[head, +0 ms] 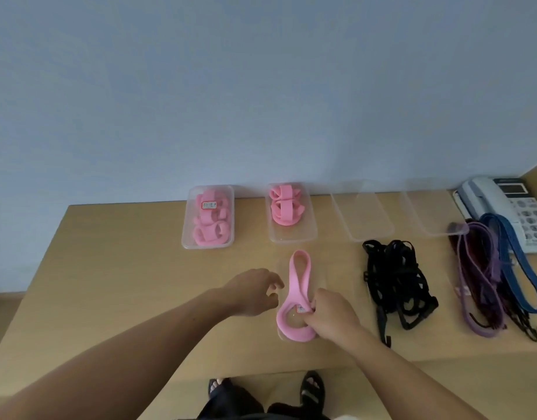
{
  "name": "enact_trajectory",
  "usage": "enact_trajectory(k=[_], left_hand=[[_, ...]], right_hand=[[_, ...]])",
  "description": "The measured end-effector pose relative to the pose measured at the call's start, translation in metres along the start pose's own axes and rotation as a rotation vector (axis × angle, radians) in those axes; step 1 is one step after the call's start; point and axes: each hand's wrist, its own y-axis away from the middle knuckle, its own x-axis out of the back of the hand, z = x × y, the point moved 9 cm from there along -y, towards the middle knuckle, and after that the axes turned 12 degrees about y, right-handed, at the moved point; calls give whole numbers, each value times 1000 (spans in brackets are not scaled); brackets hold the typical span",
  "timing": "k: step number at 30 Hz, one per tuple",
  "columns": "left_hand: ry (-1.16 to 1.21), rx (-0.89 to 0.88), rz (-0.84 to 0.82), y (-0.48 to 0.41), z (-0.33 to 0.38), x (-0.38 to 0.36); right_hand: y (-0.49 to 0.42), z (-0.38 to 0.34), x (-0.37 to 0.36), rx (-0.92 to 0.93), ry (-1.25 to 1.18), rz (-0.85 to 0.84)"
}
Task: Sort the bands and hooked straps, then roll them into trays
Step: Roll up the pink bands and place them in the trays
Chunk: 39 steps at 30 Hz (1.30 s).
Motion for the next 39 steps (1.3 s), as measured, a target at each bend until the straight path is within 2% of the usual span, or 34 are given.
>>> enact_trajectory(k=[6,10,13,17,20,23,26,29,34,39], left_hand=[[-60,-24,-56,9,9,-8],[-100,-85,-78,15,24,0],[-48,-193,48,21,49,26],[27,-290,199,34,79,69],[182,-333,304,44,98,100],[356,-370,329,51,118,122],[488,-365,350,53,134,139],[624,-334,367,55,138,147],[818,-278,345,59,132,147],[919,-281,298,65,133,144]], right_hand=[[-1,-3,18,78,-2,-46],[0,-10,53,80,-301,-108],[4,-17,88,88,-521,-120],[9,-20,138,83,-696,-39],[19,-23,169,114,-603,39],[35,-31,207,196,-526,240],[54,-45,236,321,-624,376],[70,-60,248,446,-639,436],[82,-65,259,457,-638,520],[88,-73,263,480,-720,467]])
